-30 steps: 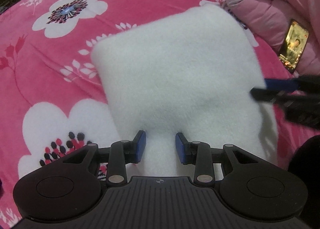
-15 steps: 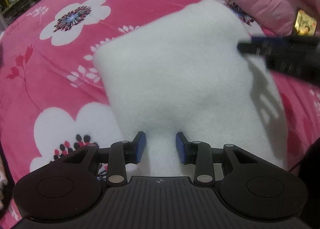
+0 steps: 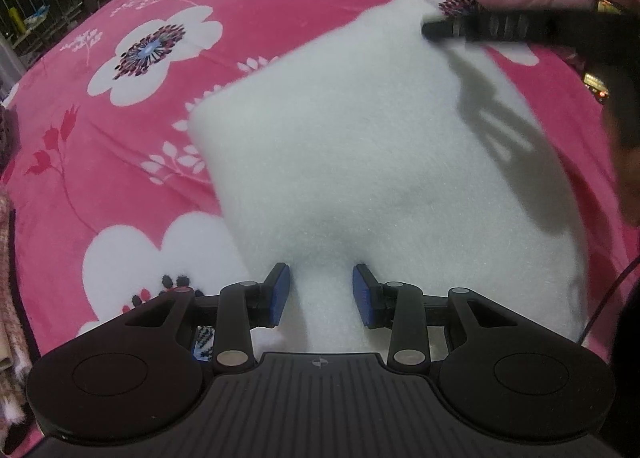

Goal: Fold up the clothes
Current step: 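Position both open grippers at the end of the folded sweater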

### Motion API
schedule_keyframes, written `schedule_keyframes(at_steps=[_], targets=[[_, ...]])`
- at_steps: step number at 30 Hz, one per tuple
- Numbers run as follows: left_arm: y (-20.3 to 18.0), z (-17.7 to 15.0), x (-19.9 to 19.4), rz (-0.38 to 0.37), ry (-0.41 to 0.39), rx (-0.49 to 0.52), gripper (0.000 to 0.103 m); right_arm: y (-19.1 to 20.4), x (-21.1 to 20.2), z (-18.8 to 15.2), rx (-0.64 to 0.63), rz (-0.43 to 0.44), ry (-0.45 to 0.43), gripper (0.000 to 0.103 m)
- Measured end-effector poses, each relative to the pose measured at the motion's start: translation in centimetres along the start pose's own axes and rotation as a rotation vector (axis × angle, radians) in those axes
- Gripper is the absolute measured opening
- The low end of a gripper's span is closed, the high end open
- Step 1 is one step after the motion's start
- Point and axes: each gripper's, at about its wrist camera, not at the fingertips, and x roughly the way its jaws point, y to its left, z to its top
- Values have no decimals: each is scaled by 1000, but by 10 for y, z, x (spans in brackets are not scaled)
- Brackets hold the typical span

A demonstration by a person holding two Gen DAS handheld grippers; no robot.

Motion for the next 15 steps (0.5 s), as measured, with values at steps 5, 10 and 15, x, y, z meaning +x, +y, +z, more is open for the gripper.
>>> schedule_keyframes(at_steps=[5,10,15], targets=[[-4,0,-1,16,-4,17,35,1,15,10,-17,-10,-20,30],[-4,0,0,16,-8,24,35,-20,50,-17,76,-49,26,42],[7,-1,-5,-35,-19,-9,35,-36,29,-15,169,13,-13,42]])
